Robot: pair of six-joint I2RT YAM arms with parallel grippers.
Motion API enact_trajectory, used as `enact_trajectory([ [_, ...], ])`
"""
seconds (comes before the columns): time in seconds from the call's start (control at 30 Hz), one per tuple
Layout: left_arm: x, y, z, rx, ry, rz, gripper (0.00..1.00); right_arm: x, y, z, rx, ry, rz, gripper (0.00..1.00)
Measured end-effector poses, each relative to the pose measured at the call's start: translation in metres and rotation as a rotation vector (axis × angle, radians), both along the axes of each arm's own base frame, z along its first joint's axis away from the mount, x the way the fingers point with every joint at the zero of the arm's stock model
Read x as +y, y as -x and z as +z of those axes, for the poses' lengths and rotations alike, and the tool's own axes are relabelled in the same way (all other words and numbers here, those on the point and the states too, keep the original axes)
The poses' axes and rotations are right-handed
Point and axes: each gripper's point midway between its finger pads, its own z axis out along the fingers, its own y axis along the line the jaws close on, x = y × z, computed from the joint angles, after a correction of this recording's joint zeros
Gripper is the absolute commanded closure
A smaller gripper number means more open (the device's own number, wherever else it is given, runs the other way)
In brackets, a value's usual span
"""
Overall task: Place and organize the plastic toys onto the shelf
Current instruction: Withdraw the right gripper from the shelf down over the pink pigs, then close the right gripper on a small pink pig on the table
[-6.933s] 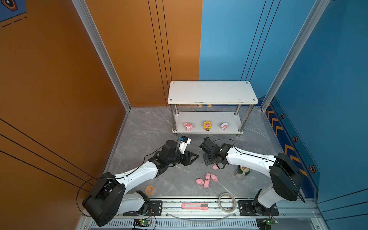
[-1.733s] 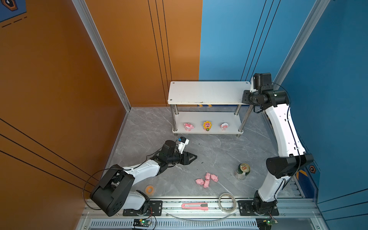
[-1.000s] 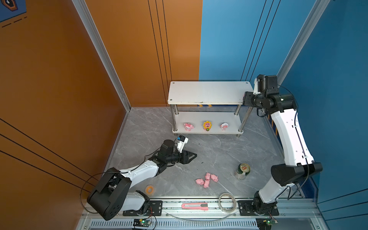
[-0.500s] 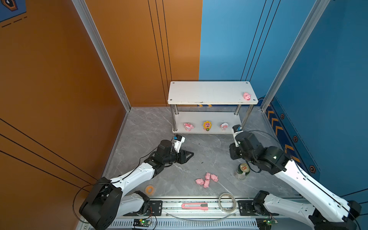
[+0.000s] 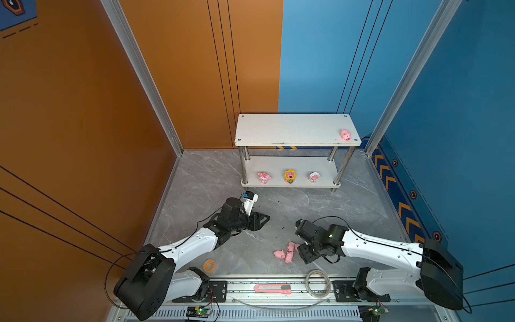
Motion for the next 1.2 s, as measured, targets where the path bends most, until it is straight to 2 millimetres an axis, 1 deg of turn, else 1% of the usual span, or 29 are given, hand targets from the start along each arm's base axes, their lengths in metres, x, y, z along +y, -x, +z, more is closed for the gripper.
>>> enact_trajectory([
  [0.13,0.0,0.0,-0.001,0.004,0.0,0.001,0.55,0.015,-0.004,-0.011,0.031,-0.052,-0.017,0.37],
  [0.2,0.0,0.0,-0.001,0.005,0.001,0.002,0.55,0.023,-0.006,-0.017,0.043,-0.071,-0.018,0.46],
  [0.27,0.0,0.0,-0.001,0.008,0.001,0.003,0.55,0.03,-0.01,-0.017,0.036,-0.097,-0.024,0.55],
  [0.37,0.0,0.0,-0.004,0.015,-0.002,0.004,0.55,0.035,-0.017,-0.018,0.03,-0.125,-0.042,0.62],
  [0.47,0.0,0.0,-0.005,0.02,-0.005,0.004,0.55,0.037,-0.021,-0.017,0.029,-0.14,-0.052,0.62],
  [0.5,0.0,0.0,-0.006,0.02,-0.005,0.004,0.55,0.036,-0.021,-0.017,0.03,-0.14,-0.055,0.61],
  [0.53,0.0,0.0,-0.005,0.019,-0.005,0.004,0.55,0.036,-0.021,-0.017,0.031,-0.14,-0.059,0.58],
  [0.6,0.0,-0.001,-0.006,0.018,-0.004,0.004,0.55,0.035,-0.021,-0.017,0.031,-0.144,-0.063,0.47],
  [0.63,0.0,-0.001,-0.006,0.018,-0.003,0.004,0.55,0.035,-0.021,-0.016,0.03,-0.147,-0.063,0.44],
  [0.7,0.0,-0.003,-0.007,0.019,-0.003,0.007,0.55,0.033,-0.019,-0.015,0.031,-0.15,-0.071,0.44],
  [0.73,0.0,-0.004,-0.008,0.02,-0.003,0.009,0.55,0.031,-0.017,-0.015,0.033,-0.148,-0.073,0.45],
  [0.87,-0.001,-0.005,-0.011,0.031,0.001,0.012,0.55,0.023,-0.014,-0.017,0.041,-0.137,-0.105,0.64],
  [0.97,-0.002,-0.005,-0.012,0.036,0.004,0.011,0.55,0.021,-0.015,-0.017,0.041,-0.137,-0.131,0.76],
  [1.1,-0.003,-0.005,-0.011,0.033,0.009,0.007,0.55,0.017,-0.018,-0.015,0.023,-0.13,-0.151,0.81],
  [1.2,-0.001,-0.006,-0.011,0.036,0.012,0.01,0.55,0.01,-0.024,-0.003,-0.001,-0.118,-0.172,0.82],
])
